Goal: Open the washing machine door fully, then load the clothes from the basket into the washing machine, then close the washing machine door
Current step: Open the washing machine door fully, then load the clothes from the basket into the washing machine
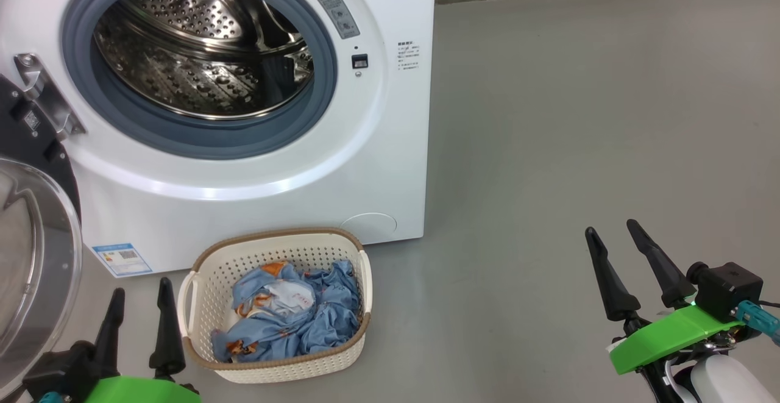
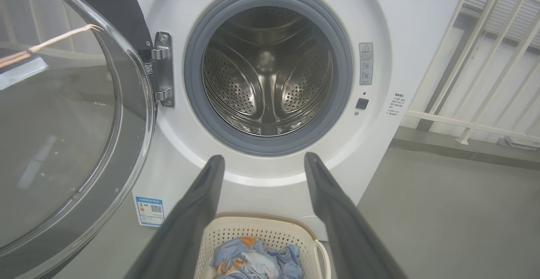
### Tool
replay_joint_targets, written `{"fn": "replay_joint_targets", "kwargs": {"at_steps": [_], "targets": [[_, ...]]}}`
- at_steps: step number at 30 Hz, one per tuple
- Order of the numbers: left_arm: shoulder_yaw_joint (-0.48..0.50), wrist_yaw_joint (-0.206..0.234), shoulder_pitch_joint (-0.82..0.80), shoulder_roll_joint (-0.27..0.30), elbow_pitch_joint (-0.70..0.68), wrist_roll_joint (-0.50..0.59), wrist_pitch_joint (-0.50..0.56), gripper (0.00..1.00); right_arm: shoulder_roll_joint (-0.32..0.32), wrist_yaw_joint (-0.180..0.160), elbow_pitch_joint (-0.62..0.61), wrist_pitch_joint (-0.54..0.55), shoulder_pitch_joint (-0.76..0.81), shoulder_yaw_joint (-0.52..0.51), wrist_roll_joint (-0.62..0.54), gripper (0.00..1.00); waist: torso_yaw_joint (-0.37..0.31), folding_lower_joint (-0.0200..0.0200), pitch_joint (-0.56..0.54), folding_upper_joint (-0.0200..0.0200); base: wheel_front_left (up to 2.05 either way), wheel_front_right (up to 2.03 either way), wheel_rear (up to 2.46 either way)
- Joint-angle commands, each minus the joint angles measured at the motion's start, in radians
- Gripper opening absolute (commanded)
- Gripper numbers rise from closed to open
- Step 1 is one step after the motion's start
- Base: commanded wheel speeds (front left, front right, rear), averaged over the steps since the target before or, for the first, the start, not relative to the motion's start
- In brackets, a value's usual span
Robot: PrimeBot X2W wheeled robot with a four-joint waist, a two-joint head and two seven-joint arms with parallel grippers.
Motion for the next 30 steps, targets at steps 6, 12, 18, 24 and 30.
{"fn": "replay_joint_targets", "kwargs": {"at_steps": [6,12,18,24,30], "targets": [[0.03,-0.008,-0.023,0.018,0.001,0.006,-0.013,1.0,-0.017,0.005,-0.031,-0.012,-0.034,-0.001,-0.016,1.0,0.009,0.0,0.003,0.0,0.0,0.0,0.0],[0.029,-0.015,-0.028,0.016,0.014,0.002,-0.016,1.0,-0.016,0.005,-0.034,-0.012,-0.037,-0.009,-0.019,1.0,0.017,0.0,0.003,0.0,0.0,0.0,0.0],[0.026,-0.018,-0.031,0.013,0.018,0.0,-0.018,1.0,-0.013,0.005,-0.035,-0.012,-0.035,-0.015,-0.019,1.0,0.025,0.0,0.004,0.0,0.0,0.0,0.0],[0.026,-0.019,-0.033,0.014,0.021,0.0,-0.019,1.0,-0.01,0.005,-0.036,-0.012,-0.035,-0.017,-0.018,1.0,0.032,0.0,0.006,0.0,0.0,0.0,0.0],[0.025,-0.019,-0.035,0.014,0.024,0.001,-0.02,1.0,-0.007,0.005,-0.034,-0.012,-0.033,-0.019,-0.017,1.0,0.037,0.0,0.005,0.0,0.0,0.0,0.0]]}}
